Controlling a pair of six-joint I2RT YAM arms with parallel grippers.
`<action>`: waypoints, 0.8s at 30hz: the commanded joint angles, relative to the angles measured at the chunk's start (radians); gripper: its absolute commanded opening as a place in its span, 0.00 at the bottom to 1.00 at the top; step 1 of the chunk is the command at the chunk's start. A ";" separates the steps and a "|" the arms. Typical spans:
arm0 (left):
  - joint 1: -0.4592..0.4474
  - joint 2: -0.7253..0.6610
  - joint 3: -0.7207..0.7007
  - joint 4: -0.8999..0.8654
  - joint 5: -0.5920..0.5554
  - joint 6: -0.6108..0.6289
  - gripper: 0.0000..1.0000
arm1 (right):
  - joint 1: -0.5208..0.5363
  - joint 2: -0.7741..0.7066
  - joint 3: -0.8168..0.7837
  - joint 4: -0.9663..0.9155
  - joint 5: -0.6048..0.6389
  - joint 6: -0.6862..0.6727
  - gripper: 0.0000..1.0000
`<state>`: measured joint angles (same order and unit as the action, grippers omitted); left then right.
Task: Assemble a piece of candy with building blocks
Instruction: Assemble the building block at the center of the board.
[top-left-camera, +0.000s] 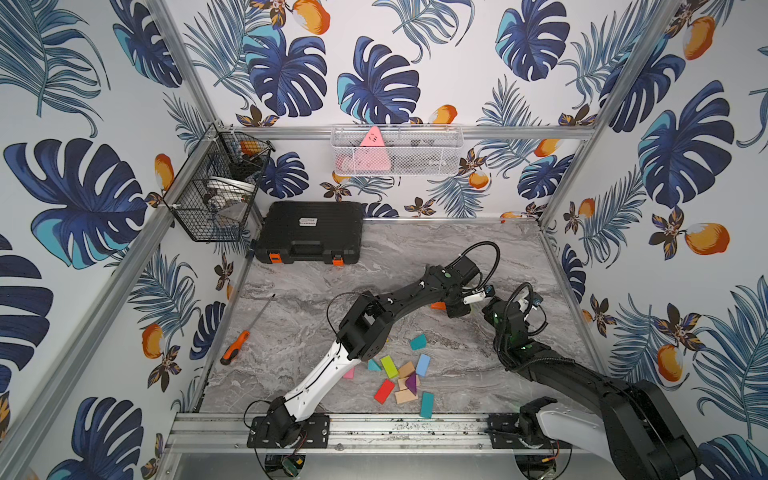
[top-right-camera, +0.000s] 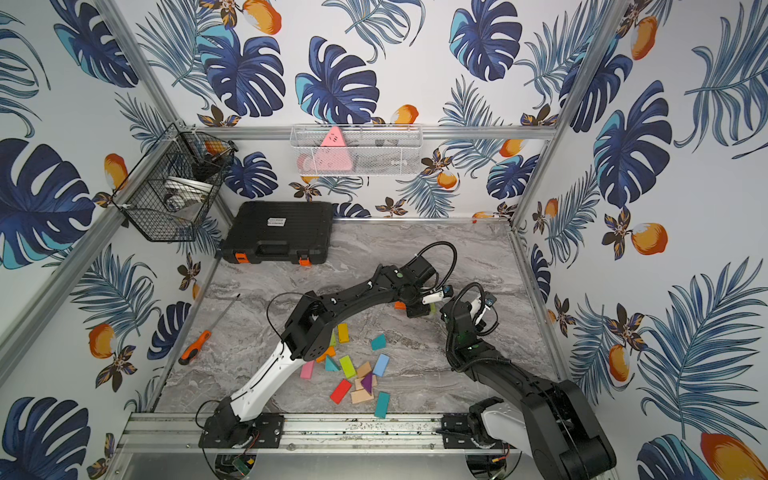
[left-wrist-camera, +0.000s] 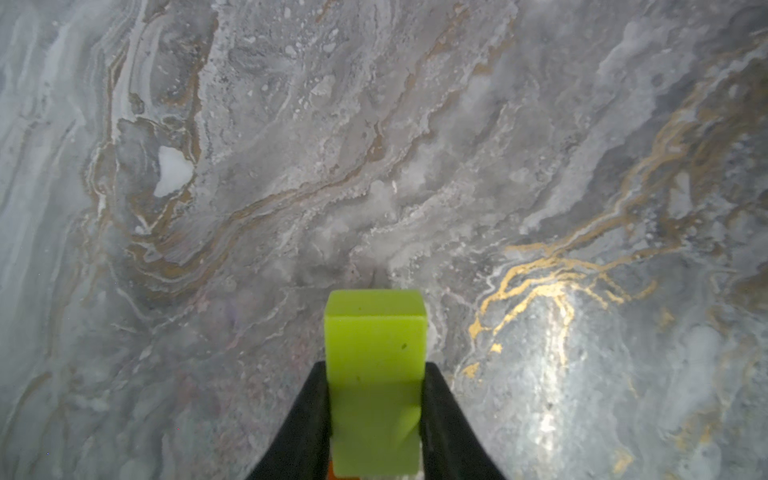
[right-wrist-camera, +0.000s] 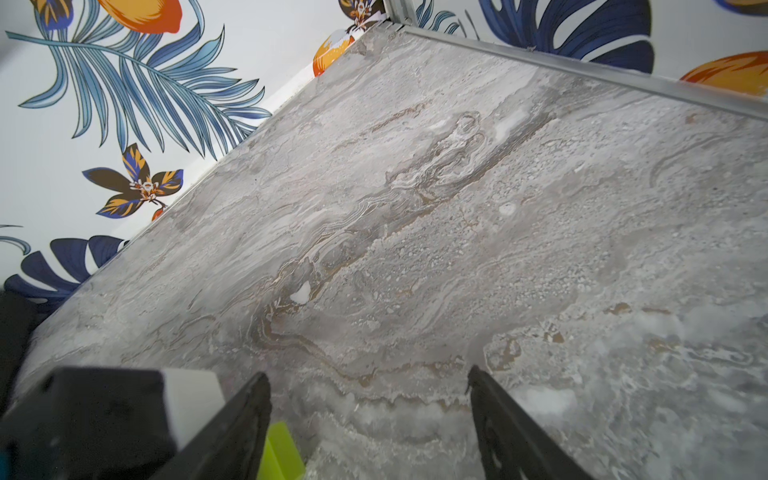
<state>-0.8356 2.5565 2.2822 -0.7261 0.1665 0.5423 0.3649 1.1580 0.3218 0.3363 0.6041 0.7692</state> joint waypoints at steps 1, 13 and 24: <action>0.005 0.013 0.010 -0.020 -0.002 0.059 0.25 | 0.002 0.009 0.009 0.042 -0.034 -0.002 0.77; 0.012 0.034 0.002 -0.033 -0.051 0.117 0.27 | 0.002 0.049 0.045 0.035 -0.076 -0.024 0.78; 0.015 0.014 -0.024 -0.027 -0.054 0.098 0.28 | 0.002 0.102 0.079 0.023 -0.111 -0.027 0.79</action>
<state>-0.8185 2.5683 2.2696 -0.6907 0.1017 0.6029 0.3641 1.2552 0.3836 0.3141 0.5411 0.7441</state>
